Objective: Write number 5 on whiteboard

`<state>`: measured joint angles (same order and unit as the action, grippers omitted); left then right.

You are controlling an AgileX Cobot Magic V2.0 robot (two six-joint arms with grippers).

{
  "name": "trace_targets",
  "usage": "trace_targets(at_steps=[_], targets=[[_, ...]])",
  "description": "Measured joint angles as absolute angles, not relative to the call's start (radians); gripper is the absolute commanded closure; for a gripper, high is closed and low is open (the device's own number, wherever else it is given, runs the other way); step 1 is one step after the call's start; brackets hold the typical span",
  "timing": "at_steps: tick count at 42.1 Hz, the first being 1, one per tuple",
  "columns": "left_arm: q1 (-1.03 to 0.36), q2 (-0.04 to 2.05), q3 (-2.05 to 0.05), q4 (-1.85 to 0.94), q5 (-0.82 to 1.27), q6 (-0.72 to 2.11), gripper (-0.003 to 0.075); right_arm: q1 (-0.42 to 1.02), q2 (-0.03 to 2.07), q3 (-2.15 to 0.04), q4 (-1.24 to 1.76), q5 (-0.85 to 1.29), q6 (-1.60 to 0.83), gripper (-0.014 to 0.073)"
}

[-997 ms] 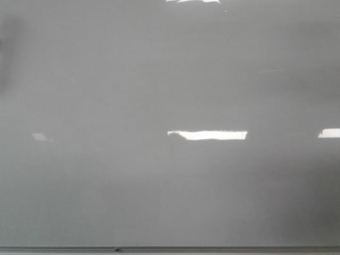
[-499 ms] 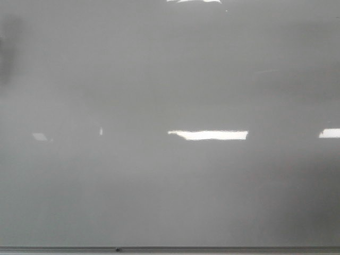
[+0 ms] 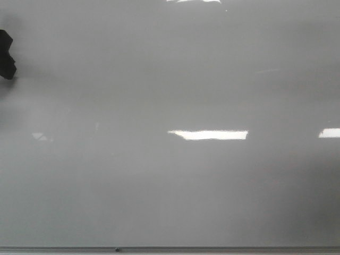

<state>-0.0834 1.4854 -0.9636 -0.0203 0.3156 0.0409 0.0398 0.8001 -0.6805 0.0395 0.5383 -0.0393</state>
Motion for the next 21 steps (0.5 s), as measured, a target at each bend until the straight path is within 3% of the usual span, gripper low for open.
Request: trace_targets(at_steps=[5, 21], targets=[[-0.083, 1.5, -0.964, -0.022, 0.288, 0.041, 0.0233, 0.04, 0.8, -0.681, 0.039, 0.538, -0.039, -0.0017], [-0.083, 1.515, -0.965, -0.023, 0.265, 0.041, 0.0591, 0.04, 0.8, -0.681, 0.039, 0.538, -0.039, -0.0017]])
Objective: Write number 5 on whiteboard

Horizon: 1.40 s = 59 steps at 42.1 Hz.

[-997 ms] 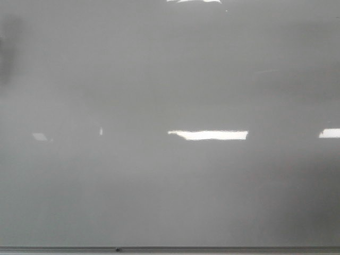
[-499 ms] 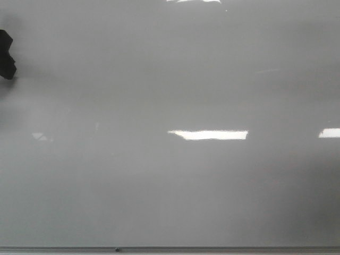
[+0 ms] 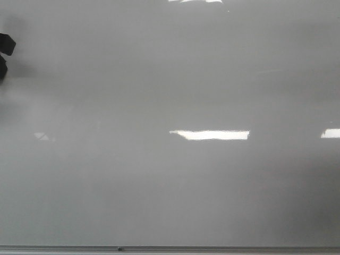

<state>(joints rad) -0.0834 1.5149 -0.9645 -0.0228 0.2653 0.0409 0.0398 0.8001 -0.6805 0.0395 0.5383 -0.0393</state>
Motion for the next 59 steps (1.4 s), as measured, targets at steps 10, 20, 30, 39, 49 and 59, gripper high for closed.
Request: trace_targets(at_steps=[10, 20, 30, 39, 49, 59], targets=[[-0.083, 1.492, -0.965, -0.021, 0.276, 0.041, 0.0734, 0.04, 0.8, -0.681, 0.039, 0.538, -0.039, -0.0017], [-0.108, 1.366, -0.966, -0.013, 0.43, 0.044, 0.0741, 0.04, 0.8, -0.703, 0.047, 0.567, -0.039, -0.0017], [-0.238, 1.304, -1.049, 0.0, 0.716, 0.165, 0.0741, 0.04, 0.8, -0.816, 0.058, 0.724, -0.039, -0.0017], [-0.466, 1.304, -1.146, -0.005, 0.953, 0.319, 0.0741, 0.04, 0.8, -0.904, 0.135, 0.907, -0.17, -0.0017], [-0.71, 1.356, -1.205, -0.007, 1.058, 0.41, 0.074, 0.075, 0.859, -0.963, 0.396, 1.007, -0.479, -0.0017], [-0.863, 1.426, -1.238, -0.007, 1.069, 0.485, 0.0741, 0.298, 1.01, -1.012, 0.443, 1.033, -0.715, -0.0017]])
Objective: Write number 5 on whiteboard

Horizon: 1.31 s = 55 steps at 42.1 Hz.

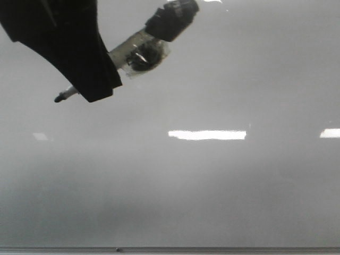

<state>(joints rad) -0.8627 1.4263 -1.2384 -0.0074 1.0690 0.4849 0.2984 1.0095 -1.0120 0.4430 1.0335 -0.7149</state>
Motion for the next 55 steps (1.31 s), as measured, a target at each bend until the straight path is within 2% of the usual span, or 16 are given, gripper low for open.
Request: trace_targets(at_steps=[11, 23, 31, 44, 55], targets=[[-0.945, 1.429, -1.243, 0.0, 1.061, 0.534, 0.0741, 0.535, 1.15, -1.066, 0.45, 1.032, -0.867, -0.0017], [-0.952, 1.429, -1.245, 0.0, 1.058, 0.537, 0.0741, 0.627, 1.217, -1.112, 0.454, 0.992, -0.887, -0.001], [-0.952, 1.429, -1.245, 0.0, 1.055, 0.537, 0.0741, 0.628, 1.22, -1.112, 0.468, 0.983, -0.887, 0.0199], [-0.952, 1.429, -1.245, 0.0, 1.047, 0.537, 0.0741, 0.628, 1.22, -1.112, 0.481, 0.971, -0.887, 0.0249], [-0.952, 1.429, -1.247, 0.0, 1.047, 0.538, 0.074, 0.628, 1.23, -1.112, 0.484, 0.958, -0.887, 0.0477]])
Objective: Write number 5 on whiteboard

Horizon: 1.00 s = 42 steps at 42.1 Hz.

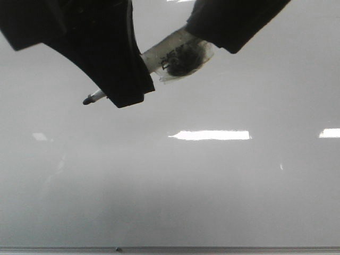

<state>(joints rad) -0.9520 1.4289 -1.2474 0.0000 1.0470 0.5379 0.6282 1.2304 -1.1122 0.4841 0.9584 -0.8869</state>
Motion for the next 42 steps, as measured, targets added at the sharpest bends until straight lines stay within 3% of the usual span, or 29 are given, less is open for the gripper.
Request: trace_targets(at_steps=[5, 13, 17, 25, 42], targets=[[-0.952, 1.43, -1.247, 0.0, 1.049, 0.544, 0.0685, 0.628, 1.232, -1.112, 0.484, 0.957, -0.887, 0.0573], [-0.952, 1.43, -1.247, 0.0, 1.047, 0.546, 0.0354, 0.628, 1.232, -1.112, 0.484, 0.957, -0.887, 0.0649], [-0.952, 1.43, -1.249, 0.0, 1.042, 0.546, 0.0254, 0.628, 1.232, -1.112, 0.484, 0.957, -0.887, 0.0653], [-0.918, 1.406, -1.249, 0.0, 1.049, 0.509, 0.0247, 0.614, 1.232, -1.112, 0.48, 0.957, -0.87, 0.0653], [-0.63, 1.194, -1.232, -0.083, 1.026, 0.362, 0.0247, 0.463, 1.154, -1.108, 0.302, 0.959, -0.536, 0.0653]])
